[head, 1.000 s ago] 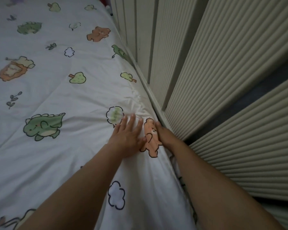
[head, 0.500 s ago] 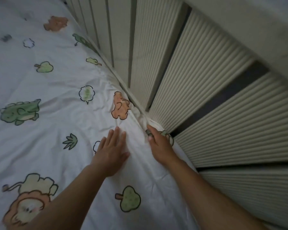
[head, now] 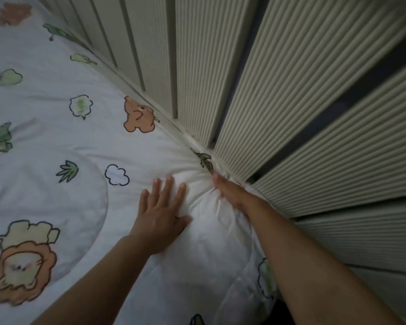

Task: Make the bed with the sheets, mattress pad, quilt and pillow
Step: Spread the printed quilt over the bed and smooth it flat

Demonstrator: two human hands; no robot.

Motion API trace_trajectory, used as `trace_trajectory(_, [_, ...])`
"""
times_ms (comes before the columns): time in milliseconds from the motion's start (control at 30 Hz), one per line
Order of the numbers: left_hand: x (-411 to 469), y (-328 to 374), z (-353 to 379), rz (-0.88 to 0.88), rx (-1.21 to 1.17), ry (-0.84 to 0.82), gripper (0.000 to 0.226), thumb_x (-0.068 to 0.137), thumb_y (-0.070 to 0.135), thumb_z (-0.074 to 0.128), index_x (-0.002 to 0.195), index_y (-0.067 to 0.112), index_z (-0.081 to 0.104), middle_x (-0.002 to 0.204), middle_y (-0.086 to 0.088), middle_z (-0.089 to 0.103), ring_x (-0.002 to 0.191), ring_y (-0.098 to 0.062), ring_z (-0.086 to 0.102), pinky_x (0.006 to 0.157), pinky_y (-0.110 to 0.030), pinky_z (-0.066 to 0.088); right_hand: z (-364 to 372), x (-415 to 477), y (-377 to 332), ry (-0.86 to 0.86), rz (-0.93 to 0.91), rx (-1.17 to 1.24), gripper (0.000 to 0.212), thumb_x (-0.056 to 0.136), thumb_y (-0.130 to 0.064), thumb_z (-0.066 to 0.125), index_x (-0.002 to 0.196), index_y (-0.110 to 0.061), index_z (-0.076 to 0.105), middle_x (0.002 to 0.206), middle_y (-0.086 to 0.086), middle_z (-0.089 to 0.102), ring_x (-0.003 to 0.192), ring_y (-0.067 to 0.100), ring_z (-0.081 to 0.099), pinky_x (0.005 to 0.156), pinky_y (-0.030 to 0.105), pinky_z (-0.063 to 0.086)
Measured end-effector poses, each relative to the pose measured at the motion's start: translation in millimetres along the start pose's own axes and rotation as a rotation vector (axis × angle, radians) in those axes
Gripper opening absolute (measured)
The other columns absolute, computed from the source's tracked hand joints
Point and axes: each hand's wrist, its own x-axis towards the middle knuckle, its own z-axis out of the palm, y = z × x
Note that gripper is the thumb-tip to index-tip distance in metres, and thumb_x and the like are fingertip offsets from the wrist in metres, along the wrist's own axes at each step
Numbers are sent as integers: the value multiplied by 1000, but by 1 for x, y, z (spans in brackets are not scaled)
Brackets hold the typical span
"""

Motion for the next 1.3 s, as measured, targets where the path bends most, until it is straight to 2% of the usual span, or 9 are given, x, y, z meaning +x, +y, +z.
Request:
trace_trajectory(100, [4, 9, 8, 9, 21, 16, 89, 66, 79, -1, 145, 42, -17, 153, 2, -32, 139, -28, -32, 115, -51, -11, -5, 16, 16, 48, 104, 94, 91, 70, -90, 31, 146, -40, 28, 155, -5, 26, 143, 20, 24, 118, 42, 18])
trace_trajectory(200, [6, 13, 9, 8, 56, 4, 91, 63, 82, 0, 144, 44, -16, 153, 3, -31, 139, -30, -31, 113, -53, -11, -14, 26, 26, 64, 122, 149, 85, 79, -84, 29, 148, -34, 28, 154, -3, 27, 144, 20, 21, 119, 39, 15])
trace_trajectory(300, [7, 9, 8, 3, 89, -29, 93, 60, 83, 1, 144, 45, -17, 153, 2, -30, 139, -31, -30, 114, -54, -9, -11, 33, 31, 57, 168, 70, 103, 66, -93, 25, 148, -31, 28, 156, 0, 26, 144, 22, 23, 118, 44, 17])
trace_trajectory(433, [6, 14, 10, -44, 78, -43, 96, 60, 83, 3, 144, 42, -17, 153, 1, -32, 139, -33, -31, 114, -57, -8, -10, 18, 35, 100, 38, -38, 73, 90, -69, 23, 149, -26, 30, 156, 4, 28, 144, 23, 23, 119, 43, 16])
trace_trajectory(567, [-3, 39, 5, -30, 49, -96, 90, 79, 79, 28, 145, 39, -18, 151, -1, -35, 138, -35, -32, 112, -62, -6, -17, -20, 58, 65, 12, -81, 67, 90, -70, 22, 145, -34, 35, 153, -4, 34, 141, 18, 30, 118, 40, 20])
trace_trajectory(667, [-12, 61, 7, 16, 63, -111, 90, 80, 77, 31, 144, 40, -20, 151, -1, -36, 137, -37, -33, 110, -65, -6, -16, -50, 88, 142, 58, 56, 57, 95, -62, 30, 141, -31, 44, 142, -11, 44, 135, 15, 37, 115, 32, 24])
trace_trajectory(933, [-12, 77, 26, 29, 104, -114, 96, 71, 84, 22, 141, 41, -26, 146, -2, -43, 131, -39, -40, 107, -69, -9, -20, -60, 140, 62, 376, 369, 75, 83, -77, 35, 142, -30, 44, 145, 5, 44, 132, 25, 41, 112, 39, 31])
trace_trajectory(1033, [-11, 77, 25, 11, 121, -133, 95, 76, 81, 31, 142, 41, -26, 148, -3, -40, 133, -39, -38, 107, -68, -8, -26, -48, 143, 34, 336, 187, 78, 80, -81, 29, 143, -35, 40, 147, 4, 43, 132, 25, 41, 113, 45, 30])
trace_trajectory(1300, [-37, 88, 2, 74, 59, -124, 80, 90, 66, 30, 150, 30, -10, 156, 2, -25, 143, -24, -23, 116, -53, -7, -37, -76, 119, 234, 158, -238, 44, 102, -36, 29, 136, -17, 48, 142, 10, 47, 129, 28, 44, 108, 37, 33])
